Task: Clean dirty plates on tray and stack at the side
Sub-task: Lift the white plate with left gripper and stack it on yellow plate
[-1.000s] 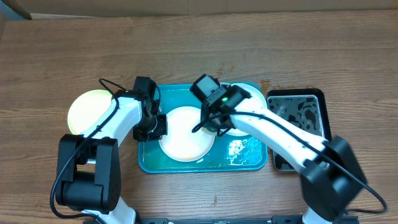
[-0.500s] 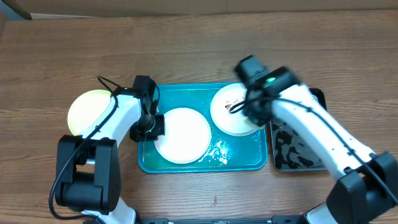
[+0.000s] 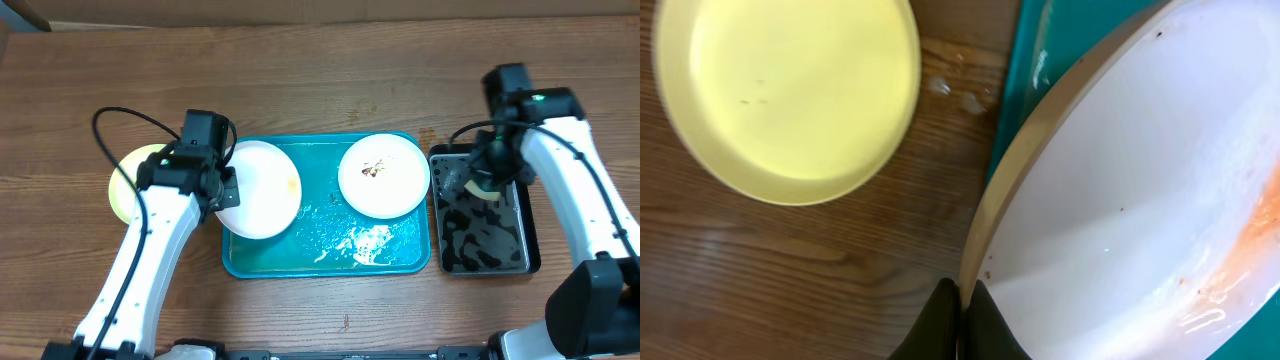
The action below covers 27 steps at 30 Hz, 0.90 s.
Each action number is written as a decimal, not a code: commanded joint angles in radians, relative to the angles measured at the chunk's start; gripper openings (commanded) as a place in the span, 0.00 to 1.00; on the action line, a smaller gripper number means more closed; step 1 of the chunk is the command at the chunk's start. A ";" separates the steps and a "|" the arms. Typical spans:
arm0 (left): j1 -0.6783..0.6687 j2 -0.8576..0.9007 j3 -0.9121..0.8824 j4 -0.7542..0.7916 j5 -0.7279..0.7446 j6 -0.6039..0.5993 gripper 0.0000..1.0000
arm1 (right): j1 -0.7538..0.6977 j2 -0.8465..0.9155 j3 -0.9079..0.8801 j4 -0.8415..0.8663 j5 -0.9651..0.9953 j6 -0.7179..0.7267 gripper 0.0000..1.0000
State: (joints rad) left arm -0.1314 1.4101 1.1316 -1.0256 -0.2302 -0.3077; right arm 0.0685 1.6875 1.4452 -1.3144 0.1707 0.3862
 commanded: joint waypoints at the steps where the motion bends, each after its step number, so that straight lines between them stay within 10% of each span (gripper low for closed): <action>1: -0.026 -0.068 0.018 -0.003 -0.124 -0.057 0.04 | -0.069 -0.028 -0.004 0.015 -0.081 -0.074 0.04; 27: -0.524 -0.108 0.018 -0.017 -0.925 -0.224 0.04 | -0.142 -0.027 -0.143 0.124 -0.200 -0.107 0.04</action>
State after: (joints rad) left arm -0.6281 1.3064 1.1316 -1.0473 -0.9901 -0.4992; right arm -0.0761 1.6875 1.3132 -1.1950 -0.0223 0.2863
